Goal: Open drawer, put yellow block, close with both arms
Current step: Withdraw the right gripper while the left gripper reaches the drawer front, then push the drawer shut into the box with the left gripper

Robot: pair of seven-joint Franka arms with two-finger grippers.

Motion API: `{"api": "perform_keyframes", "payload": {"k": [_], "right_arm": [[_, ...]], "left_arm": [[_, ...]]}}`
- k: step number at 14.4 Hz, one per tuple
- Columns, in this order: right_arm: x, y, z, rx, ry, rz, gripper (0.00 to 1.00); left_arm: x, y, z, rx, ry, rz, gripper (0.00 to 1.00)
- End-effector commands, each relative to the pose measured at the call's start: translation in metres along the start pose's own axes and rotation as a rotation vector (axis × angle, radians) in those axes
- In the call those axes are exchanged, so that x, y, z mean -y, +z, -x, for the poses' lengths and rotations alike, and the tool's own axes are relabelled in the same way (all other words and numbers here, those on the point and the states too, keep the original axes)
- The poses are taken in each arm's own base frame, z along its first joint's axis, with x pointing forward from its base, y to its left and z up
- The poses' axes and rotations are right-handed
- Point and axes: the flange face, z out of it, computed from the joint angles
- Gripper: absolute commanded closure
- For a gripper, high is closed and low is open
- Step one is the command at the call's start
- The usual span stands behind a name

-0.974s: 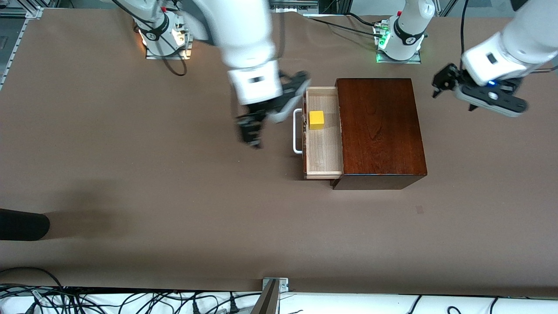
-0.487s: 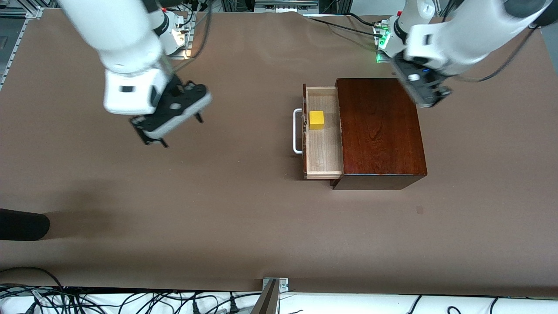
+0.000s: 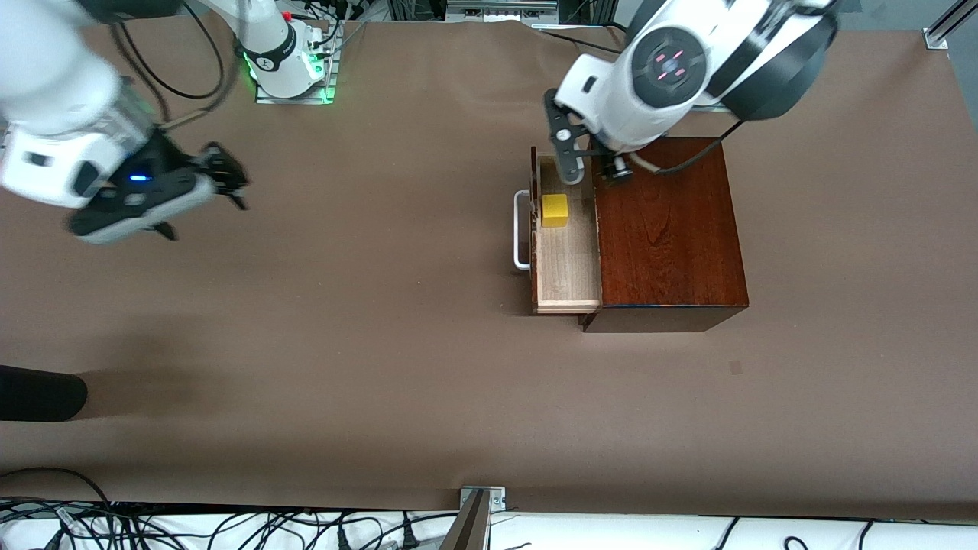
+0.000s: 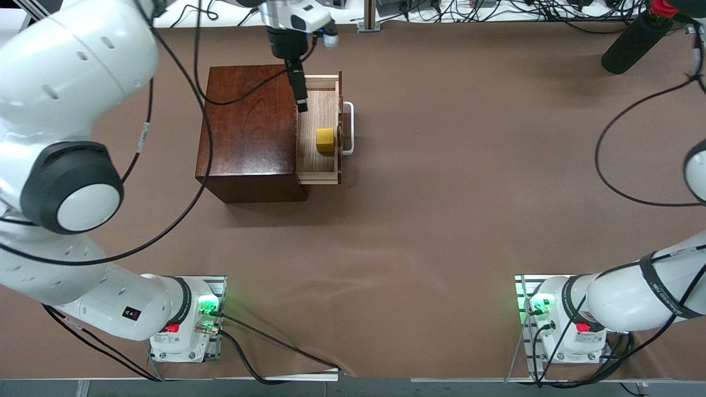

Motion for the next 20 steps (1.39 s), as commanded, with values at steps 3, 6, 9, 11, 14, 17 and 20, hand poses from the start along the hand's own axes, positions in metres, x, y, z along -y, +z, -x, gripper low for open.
{"api": "perform_keyframes", "payload": {"k": [3,6,9,11,14,17,20], "right_arm": [[-0.023,0.012,0.048,0.020,0.077,-0.024,0.00],[-0.029,0.016,0.044,0.011,0.086,-0.021,0.00],[-0.057,0.024,0.046,0.003,0.103,-0.014,0.00],[-0.069,0.028,0.048,0.006,0.125,-0.012,0.00],[-0.075,0.020,0.050,0.007,0.131,0.001,0.00],[-0.073,0.022,0.048,0.010,0.134,0.000,0.00],[-0.073,0.018,0.054,0.023,0.131,-0.004,0.00]], "left_arm": [[0.017,0.052,-0.095,-0.108,0.337,-0.100,0.00],[0.021,0.107,-0.138,-0.083,0.449,-0.148,0.00],[0.034,0.154,-0.162,-0.028,0.491,-0.232,0.00],[0.047,0.178,-0.154,0.032,0.489,-0.223,0.00],[0.062,0.194,-0.131,0.095,0.459,-0.172,0.00],[0.078,0.189,-0.104,0.184,0.416,-0.144,0.00],[0.091,0.177,-0.085,0.255,0.379,-0.173,0.00]]}}
